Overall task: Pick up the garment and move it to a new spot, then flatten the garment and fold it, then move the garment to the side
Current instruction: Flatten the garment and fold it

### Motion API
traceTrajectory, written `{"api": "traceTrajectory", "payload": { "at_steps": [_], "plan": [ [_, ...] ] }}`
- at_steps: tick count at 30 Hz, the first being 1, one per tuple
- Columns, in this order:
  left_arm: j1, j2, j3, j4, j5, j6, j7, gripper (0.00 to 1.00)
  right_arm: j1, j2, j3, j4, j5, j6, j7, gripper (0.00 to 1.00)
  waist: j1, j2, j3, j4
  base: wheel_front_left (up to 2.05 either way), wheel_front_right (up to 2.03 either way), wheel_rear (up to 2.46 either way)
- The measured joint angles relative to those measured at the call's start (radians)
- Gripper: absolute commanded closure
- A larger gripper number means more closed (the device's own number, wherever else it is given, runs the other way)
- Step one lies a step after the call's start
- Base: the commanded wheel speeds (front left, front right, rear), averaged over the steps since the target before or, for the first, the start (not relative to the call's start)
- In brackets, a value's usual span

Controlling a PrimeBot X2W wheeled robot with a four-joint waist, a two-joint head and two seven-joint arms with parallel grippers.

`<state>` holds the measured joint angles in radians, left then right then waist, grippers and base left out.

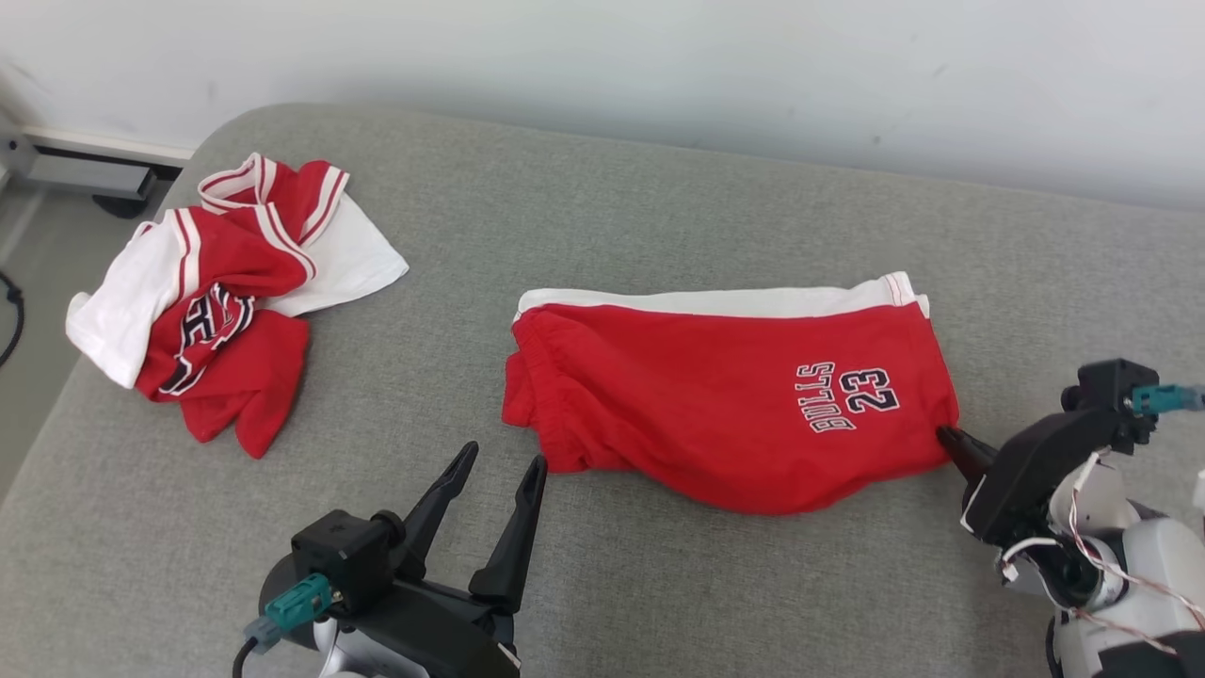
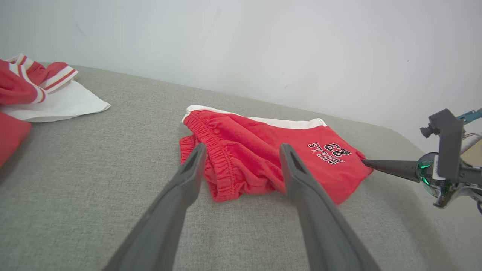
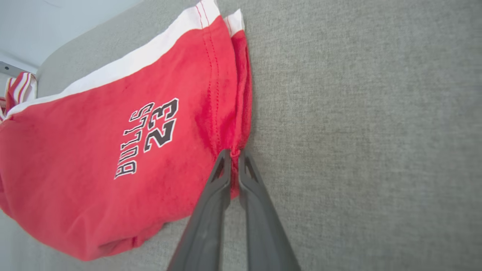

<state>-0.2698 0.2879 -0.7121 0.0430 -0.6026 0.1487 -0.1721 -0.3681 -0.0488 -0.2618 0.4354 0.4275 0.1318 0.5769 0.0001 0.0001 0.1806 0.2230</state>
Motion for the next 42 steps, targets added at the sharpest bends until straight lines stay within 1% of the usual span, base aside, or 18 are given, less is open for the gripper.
{"api": "traceTrajectory", "payload": {
  "at_steps": [6, 7, 10, 15, 19, 20, 21, 24, 27, 31, 35, 38, 39, 40, 42],
  "plan": [
    [0.0, 0.0, -0.005, 0.002, -0.004, 0.0, 0.001, 0.0, 0.114, 0.0, 0.012, -0.134, 0.03, 0.0, 0.035, 1.0, 0.0, 0.0, -0.012, -0.024, 0.0, 0.0, 0.0],
    [0.0, 0.0, -0.007, 0.002, -0.005, 0.0, 0.001, 0.0, 0.153, 0.0, 0.012, -0.172, 0.04, 0.0, 0.043, 1.0, 0.0, 0.0, -0.014, -0.031, 0.0, 0.0, 0.0],
    [0.001, 0.002, -0.008, 0.002, -0.006, 0.0, 0.002, 0.0, 0.195, 0.0, 0.008, -0.219, 0.044, 0.0, 0.048, 1.0, 0.0, 0.0, -0.016, -0.041, 0.0, 0.0, 0.0],
    [0.001, 0.005, -0.011, 0.002, -0.007, 0.0, 0.004, 0.0, 0.235, 0.0, -0.002, -0.26, 0.065, 0.0, 0.053, 1.0, 0.0, 0.0, -0.017, -0.055, 0.0, 0.0, 0.0],
    [0.001, 0.005, -0.013, 0.002, -0.007, 0.0, 0.005, 0.0, 0.258, 0.0, -0.002, -0.267, 0.065, 0.0, 0.057, 1.0, -0.0001, 0.0, -0.016, -0.063, 0.0, 0.0, 0.0],
    [0.001, 0.005, -0.014, 0.002, -0.008, 0.0, 0.005, 0.0, 0.26, 0.0, -0.001, -0.267, 0.065, 0.0, 0.055, 0.15, 0.0, 0.0, -0.015, -0.065, 0.0, 0.0, 0.0],
    [0.001, 0.005, -0.014, 0.002, -0.01, 0.0, 0.005, 0.0, 0.26, 0.0, 0.003, -0.267, 0.066, 0.0, 0.046, 0.0, 0.0, 0.0, -0.015, -0.066, 0.0, 0.0, 0.0],
    [0.001, 0.005, -0.008, 0.005, -0.016, 0.01, 0.0, 0.0, 0.261, -0.001, 0.031, -0.271, 0.074, 0.0, 0.023, 0.0, 0.0, 0.0, -0.014, -0.071, 0.0, 0.0, 0.0],
    [0.001, 0.001, 0.016, 0.001, -0.026, 0.011, -0.032, 0.0, 0.261, 0.0, 0.037, -0.275, 0.071, 0.0, -0.032, 0.0, 0.0, 0.0, -0.017, -0.075, 0.0, 0.0, 0.0],
    [0.014, -0.005, 0.06, -0.005, -0.03, 0.023, -0.067, 0.0, 0.265, -0.001, 0.053, -0.277, 0.108, 0.0, -0.122, 0.0, 0.0, 0.0, -0.028, -0.081, 0.0, 0.0, 0.0],
    [0.046, -0.009, 0.097, -0.007, -0.03, 0.033, -0.083, 0.0, 0.299, 0.001, 0.103, -0.311, 0.137, 0.0, -0.234, 0.0, -0.0001, 0.0, -0.048, -0.086, 0.0, 0.0, 0.0],
    [0.076, -0.007, 0.136, -0.012, -0.03, 0.037, -0.085, 0.0, 0.332, 0.0, 0.135, -0.334, 0.131, -0.001, -0.312, 0.0, -0.0001, 0.0, -0.066, -0.093, 0.0, 0.0, 0.0],
    [0.076, -0.007, 0.136, -0.012, -0.03, 0.037, -0.085, 0.0, 0.332, 0.0, 0.135, -0.334, 0.131, -0.001, -0.312, 0.0, -0.0001, 0.0, -0.066, -0.093, 0.0, 0.0, 0.0],
    [0.096, -0.003, 0.163, -0.017, -0.025, 0.037, -0.086, 0.0, 0.347, 0.001, 0.167, -0.353, 0.129, -0.001, -0.358, 0.0, -0.0002, -0.0001, -0.075, -0.102, 0.0, 0.0, 0.0],
    [0.104, 0.0, 0.174, -0.019, -0.022, 0.037, -0.088, 0.0, 0.352, 0.001, 0.182, -0.359, 0.122, -0.001, -0.378, 0.0, -0.0001, -0.0001, -0.079, -0.107, 0.0, 0.0, 0.0]
  ]
}}
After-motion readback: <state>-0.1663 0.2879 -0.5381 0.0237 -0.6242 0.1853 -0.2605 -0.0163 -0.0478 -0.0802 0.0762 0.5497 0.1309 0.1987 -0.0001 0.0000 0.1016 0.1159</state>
